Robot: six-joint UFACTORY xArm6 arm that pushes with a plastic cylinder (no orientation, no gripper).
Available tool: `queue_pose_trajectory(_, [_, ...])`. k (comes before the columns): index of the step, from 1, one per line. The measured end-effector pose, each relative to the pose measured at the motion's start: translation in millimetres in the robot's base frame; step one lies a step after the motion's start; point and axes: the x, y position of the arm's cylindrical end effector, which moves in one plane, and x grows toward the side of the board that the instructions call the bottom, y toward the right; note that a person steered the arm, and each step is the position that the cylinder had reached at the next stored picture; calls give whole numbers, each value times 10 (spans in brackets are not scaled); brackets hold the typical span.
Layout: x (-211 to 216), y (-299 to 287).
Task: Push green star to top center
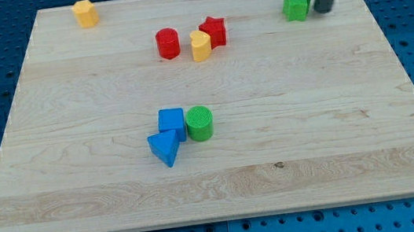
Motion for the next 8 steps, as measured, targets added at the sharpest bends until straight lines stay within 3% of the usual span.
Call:
queue_pose_trajectory(2, [-375,-934])
queue_pose_trajectory(4, [-155,-474])
queue_pose_trajectory(6, [-214,-1397])
queue_pose_trajectory(8, [-216,-1570])
